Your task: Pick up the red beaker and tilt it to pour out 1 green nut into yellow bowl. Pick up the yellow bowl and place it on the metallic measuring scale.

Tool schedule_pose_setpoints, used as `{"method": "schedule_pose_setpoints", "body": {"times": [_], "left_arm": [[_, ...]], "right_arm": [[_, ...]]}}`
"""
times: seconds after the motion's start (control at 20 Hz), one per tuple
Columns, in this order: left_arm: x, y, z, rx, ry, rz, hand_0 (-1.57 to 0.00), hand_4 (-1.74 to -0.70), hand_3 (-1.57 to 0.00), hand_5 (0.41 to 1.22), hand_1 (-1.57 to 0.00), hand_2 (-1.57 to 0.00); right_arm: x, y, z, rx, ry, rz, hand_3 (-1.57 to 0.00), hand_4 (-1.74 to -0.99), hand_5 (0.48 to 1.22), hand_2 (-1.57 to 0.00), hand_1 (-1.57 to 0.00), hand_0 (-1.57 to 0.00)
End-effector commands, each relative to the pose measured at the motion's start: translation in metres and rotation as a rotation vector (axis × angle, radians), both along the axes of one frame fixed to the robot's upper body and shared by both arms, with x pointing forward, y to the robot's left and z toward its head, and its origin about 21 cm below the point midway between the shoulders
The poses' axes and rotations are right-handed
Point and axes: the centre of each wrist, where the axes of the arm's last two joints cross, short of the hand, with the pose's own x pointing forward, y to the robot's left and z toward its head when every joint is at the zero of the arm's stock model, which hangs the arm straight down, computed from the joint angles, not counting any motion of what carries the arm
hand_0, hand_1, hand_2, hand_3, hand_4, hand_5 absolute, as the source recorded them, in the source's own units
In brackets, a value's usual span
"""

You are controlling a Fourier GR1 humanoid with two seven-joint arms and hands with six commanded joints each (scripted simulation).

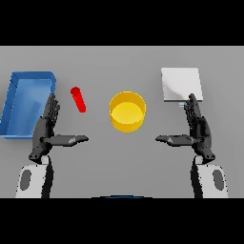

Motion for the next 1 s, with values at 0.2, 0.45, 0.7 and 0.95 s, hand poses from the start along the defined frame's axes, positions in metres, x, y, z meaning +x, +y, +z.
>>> {"method": "schedule_pose_setpoints", "body": {"times": [0.2,0.45,0.7,0.95], "left_arm": [[-0.003,0.003,0.000,0.000,-0.003,0.001,0.00,-1.14,0.00,0.660,0.00,0.00],[-0.035,0.003,0.021,0.178,-0.071,-0.081,0.00,-1.14,0.00,0.662,0.00,0.00],[-0.032,-0.007,0.024,0.203,0.012,-0.107,0.00,-1.14,0.00,0.650,0.00,0.00],[-0.003,-0.003,0.013,0.203,0.062,-0.116,0.00,-1.16,0.00,0.645,0.00,0.00]], "right_arm": [[0.001,0.009,0.000,0.002,0.000,0.004,0.00,-1.071,0.578,0.00,0.00,0.00],[-0.019,0.017,0.011,-0.323,-0.163,0.023,0.00,-1.064,0.577,0.00,0.00,0.00],[-0.021,0.019,0.014,-0.307,-0.145,0.053,0.00,-1.131,0.607,0.00,0.00,0.00],[-0.024,0.018,0.015,-0.260,-0.161,0.096,0.00,-1.197,0.627,0.00,0.00,0.00]]}}
